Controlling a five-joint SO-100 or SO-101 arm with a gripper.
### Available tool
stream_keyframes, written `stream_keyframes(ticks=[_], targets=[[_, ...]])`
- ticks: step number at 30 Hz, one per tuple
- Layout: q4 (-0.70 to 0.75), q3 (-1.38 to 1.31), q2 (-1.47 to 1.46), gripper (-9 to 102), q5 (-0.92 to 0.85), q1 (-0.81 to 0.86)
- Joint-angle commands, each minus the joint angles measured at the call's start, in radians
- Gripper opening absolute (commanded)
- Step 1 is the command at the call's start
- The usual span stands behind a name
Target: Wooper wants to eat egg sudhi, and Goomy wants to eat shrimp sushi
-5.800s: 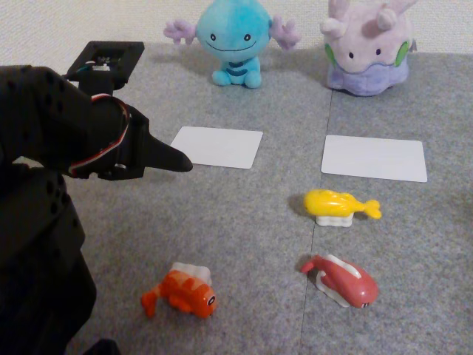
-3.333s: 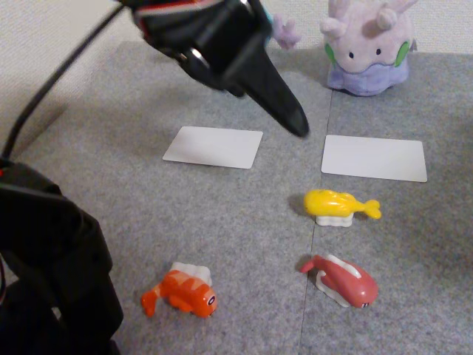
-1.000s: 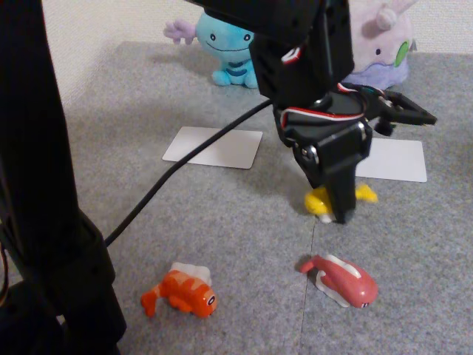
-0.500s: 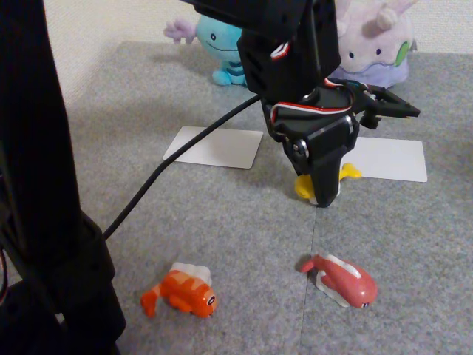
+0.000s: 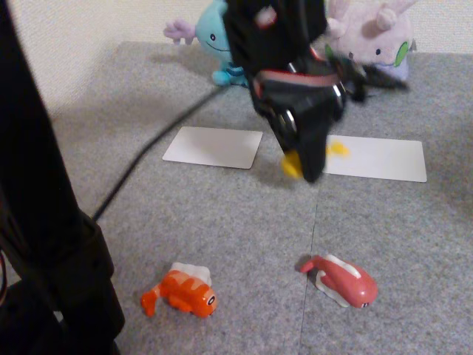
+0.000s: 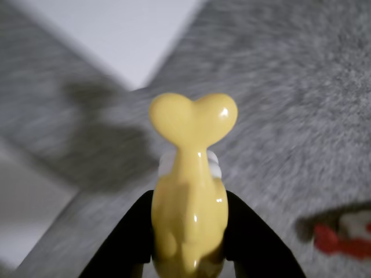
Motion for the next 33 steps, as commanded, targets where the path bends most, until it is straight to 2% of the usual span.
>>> stream_keyframes(ticks=[1,10,19,25,33], targets=[[0.044,-0.049,0.161,3,0.009,-0.054],[0.12,-0.049,0.442,3,0.0,-0.284],[0.144,-0.049,0.451,3,-0.069,-0.518],[0.133,-0.049,0.348,3,-0.12,-0.543],[0.089,-0.049,0.153,3,-0.279,-0.525]])
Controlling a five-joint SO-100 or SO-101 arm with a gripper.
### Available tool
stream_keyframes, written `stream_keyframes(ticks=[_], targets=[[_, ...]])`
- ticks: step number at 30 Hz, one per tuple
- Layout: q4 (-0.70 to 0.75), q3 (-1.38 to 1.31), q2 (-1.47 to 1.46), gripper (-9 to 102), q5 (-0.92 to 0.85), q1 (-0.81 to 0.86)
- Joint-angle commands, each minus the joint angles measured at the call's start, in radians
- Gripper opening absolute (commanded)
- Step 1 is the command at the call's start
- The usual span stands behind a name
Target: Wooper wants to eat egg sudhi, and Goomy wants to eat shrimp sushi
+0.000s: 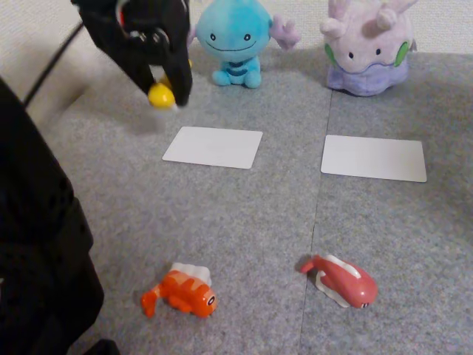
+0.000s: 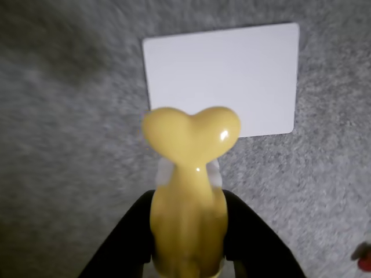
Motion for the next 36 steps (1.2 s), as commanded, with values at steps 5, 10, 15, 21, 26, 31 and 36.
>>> stream_keyframes(ticks=[5,10,15,21,26,31,36], targets=[[-0.1,-0.054,-0.101,3,-0.107,0.044],[-0.124,-0.133,-0.192,3,-0.187,0.137],[-0.103,-0.278,-0.333,3,-0.229,0.199],[-0.054,-0.38,-0.479,3,-0.218,0.206],[-0.043,-0.38,-0.479,2,-0.209,0.181],[-0.011,-0.38,-0.479,2,-0.183,0.147],[-0.003,-0.38,-0.482,2,-0.143,0.101]])
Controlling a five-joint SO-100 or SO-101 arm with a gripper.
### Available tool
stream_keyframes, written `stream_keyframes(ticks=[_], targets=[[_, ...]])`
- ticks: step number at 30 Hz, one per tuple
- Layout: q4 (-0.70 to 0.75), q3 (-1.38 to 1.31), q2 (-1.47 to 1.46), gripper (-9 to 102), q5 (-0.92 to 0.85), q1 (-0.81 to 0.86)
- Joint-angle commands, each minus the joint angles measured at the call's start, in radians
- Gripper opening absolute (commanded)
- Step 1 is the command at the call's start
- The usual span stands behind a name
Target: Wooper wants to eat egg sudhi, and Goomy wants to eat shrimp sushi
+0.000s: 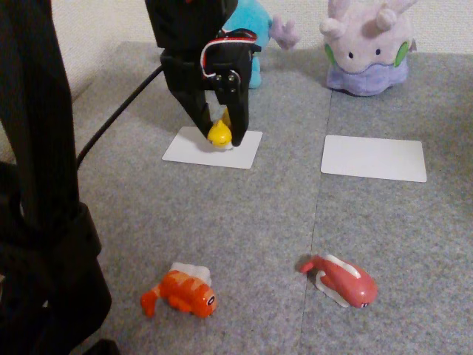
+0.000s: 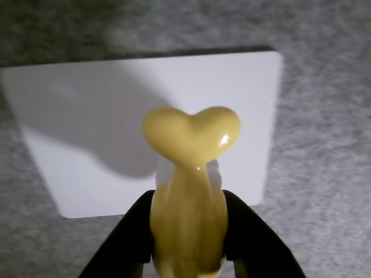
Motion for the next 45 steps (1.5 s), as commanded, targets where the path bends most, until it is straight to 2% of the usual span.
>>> stream_keyframes(ticks=[1,12,21,27,32,36,45], targets=[[0.002,-0.049,0.0,2,0.017,-0.028],[-0.015,-0.049,-0.008,4,0.037,-0.029],[-0.014,-0.049,-0.005,28,0.038,-0.035],[0.011,-0.049,0.011,34,0.037,-0.04],[0.086,-0.049,0.074,35,0.032,-0.04],[0.167,-0.049,0.23,35,0.02,-0.051],[0.437,-0.038,0.601,35,-0.037,-0.069]])
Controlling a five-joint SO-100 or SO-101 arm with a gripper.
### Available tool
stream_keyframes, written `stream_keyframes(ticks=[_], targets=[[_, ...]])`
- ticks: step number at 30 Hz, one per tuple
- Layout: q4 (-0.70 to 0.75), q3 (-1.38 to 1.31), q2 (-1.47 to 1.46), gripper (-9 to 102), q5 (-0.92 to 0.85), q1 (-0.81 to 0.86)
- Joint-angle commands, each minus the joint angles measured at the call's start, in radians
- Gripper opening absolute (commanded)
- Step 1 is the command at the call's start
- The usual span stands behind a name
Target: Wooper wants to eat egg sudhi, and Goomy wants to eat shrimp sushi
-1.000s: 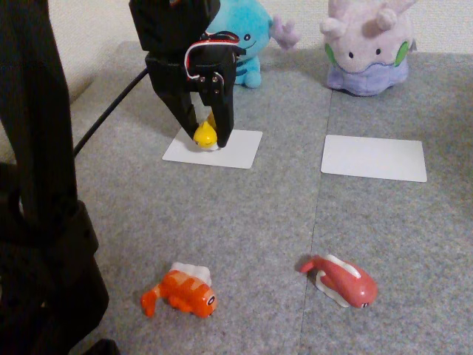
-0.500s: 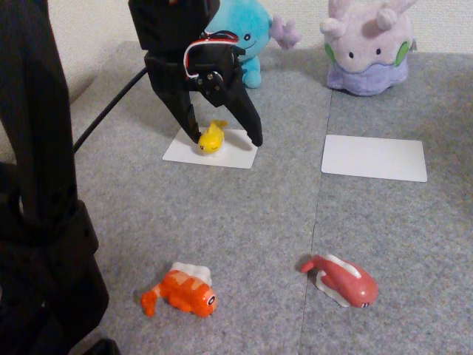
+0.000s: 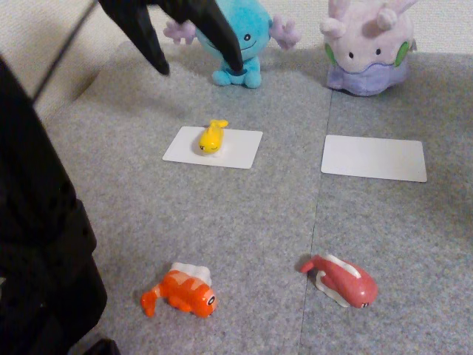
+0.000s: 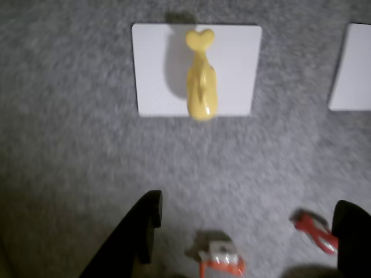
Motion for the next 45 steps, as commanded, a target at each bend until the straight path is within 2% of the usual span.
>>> stream_keyframes(ticks=[1,8,22,31,37,45], targets=[[0.061,-0.031,0.107,34,-0.037,0.002],[0.221,-0.028,0.132,34,-0.29,0.012],[0.222,0.249,0.147,34,-0.807,0.268],[0.222,0.388,0.147,34,-1.258,0.387],[0.222,0.492,0.147,34,-1.489,0.454],[0.222,0.588,0.147,34,-1.644,0.476]])
